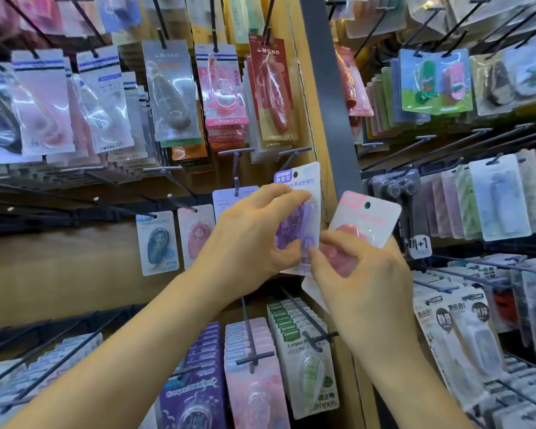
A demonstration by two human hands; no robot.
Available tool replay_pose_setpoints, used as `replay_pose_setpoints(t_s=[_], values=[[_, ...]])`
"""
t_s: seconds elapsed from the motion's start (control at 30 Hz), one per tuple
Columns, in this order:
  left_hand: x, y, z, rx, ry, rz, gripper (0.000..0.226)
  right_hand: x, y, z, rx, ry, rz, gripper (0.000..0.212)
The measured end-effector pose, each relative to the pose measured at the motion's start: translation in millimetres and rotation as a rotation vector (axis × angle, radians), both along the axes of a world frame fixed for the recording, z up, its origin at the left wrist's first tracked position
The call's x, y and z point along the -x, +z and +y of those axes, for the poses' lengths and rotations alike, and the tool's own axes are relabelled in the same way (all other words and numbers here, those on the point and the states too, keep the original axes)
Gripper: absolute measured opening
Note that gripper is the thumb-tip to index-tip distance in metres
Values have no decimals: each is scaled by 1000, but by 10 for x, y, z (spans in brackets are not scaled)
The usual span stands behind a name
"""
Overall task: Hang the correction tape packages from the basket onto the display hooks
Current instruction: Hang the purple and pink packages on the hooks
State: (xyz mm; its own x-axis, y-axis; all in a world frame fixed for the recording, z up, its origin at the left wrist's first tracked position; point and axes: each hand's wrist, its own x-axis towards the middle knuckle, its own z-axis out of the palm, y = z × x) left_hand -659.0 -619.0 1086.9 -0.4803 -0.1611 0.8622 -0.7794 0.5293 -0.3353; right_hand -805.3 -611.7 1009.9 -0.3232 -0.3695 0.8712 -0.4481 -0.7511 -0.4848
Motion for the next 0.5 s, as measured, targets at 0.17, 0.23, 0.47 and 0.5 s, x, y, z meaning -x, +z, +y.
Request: replay_pose_setpoints(t_s=[0.17, 0.23, 0.47, 0.5], values=[[39, 38, -49, 0, 149, -52, 59, -40, -19, 12, 101, -216, 22, 49], [66, 66, -38, -8, 206, -43, 61, -38, -38, -3, 139, -228, 69, 51], [257, 143, -94, -114, 473, -81, 48, 46, -91, 5, 146, -117, 123, 85], [277, 161, -144, -124, 498, -82, 48, 66, -97, 4, 152, -123, 112, 89]])
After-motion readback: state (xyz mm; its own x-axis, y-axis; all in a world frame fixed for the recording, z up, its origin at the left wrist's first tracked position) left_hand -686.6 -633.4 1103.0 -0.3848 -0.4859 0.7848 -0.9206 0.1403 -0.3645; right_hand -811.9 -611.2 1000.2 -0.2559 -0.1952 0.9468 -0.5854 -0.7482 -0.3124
